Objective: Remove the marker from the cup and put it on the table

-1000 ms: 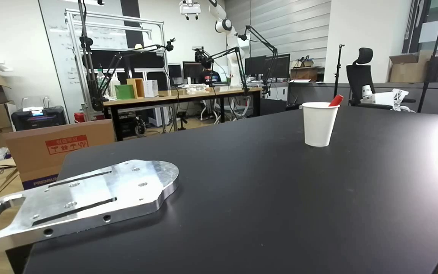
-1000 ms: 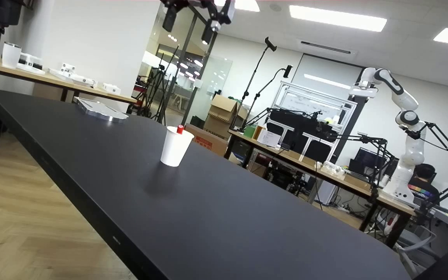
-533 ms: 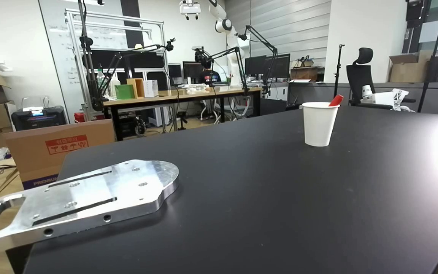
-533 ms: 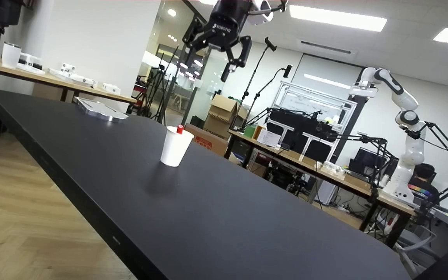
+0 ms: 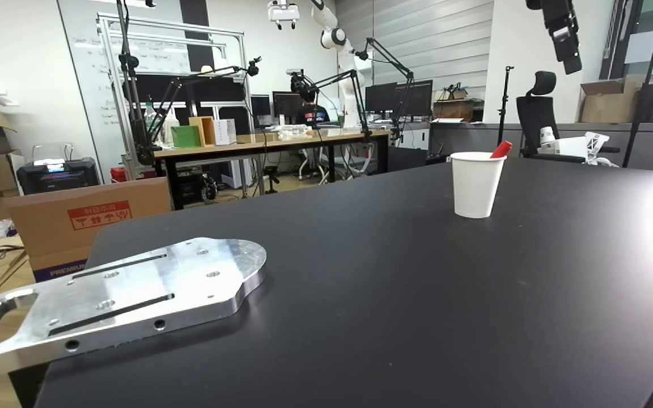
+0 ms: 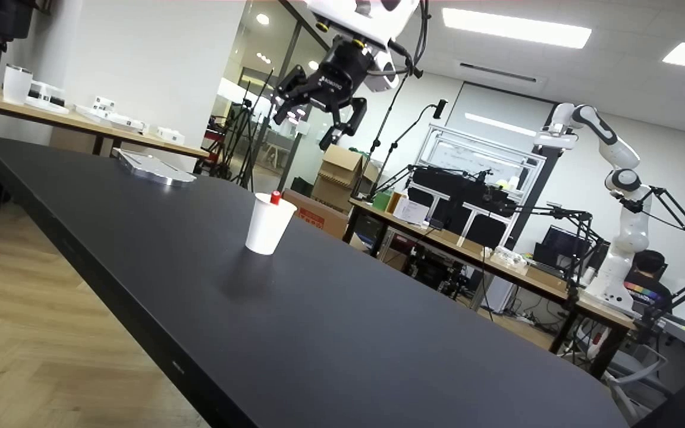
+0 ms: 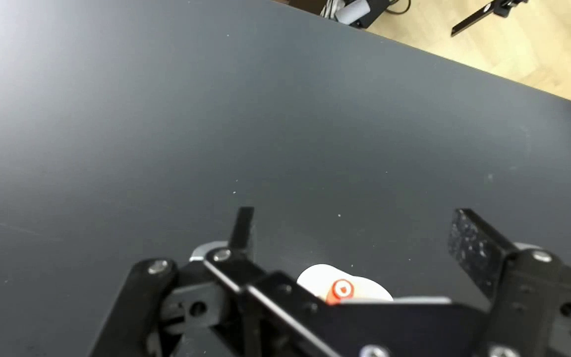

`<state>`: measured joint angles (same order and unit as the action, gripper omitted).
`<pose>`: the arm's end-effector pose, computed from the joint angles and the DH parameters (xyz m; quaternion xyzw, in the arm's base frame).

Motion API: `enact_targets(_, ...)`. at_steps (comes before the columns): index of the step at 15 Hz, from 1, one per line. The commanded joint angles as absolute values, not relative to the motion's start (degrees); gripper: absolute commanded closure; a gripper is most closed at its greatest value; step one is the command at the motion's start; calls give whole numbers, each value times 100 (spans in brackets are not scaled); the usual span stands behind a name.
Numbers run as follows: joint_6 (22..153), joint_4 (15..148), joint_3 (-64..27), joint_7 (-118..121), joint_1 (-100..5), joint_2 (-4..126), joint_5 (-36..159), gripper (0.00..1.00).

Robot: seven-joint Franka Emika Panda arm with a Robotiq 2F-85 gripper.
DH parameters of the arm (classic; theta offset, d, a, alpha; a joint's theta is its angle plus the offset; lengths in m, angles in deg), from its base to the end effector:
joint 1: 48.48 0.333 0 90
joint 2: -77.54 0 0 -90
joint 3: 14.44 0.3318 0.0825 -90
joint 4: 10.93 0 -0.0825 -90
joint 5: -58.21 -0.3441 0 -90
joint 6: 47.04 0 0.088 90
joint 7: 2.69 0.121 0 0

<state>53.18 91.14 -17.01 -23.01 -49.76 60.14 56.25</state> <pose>0.5604 -0.0323 0.3844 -0.9766 -0.1354 0.1614 0.0441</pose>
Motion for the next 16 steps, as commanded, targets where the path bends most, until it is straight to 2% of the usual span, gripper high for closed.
enact_targets(1,4321,7765,-1556,-1791,-5030,5122,5551,0)
enact_targets(2,4822,8527,-1525,-2087,-5071,5598,5627,0)
enact_targets(5,4545,8033,-1496,-1955,-5068,5220,5630,0)
enact_targets(16,4757,7743,-1448,-1925,-5240,4762,5179,0)
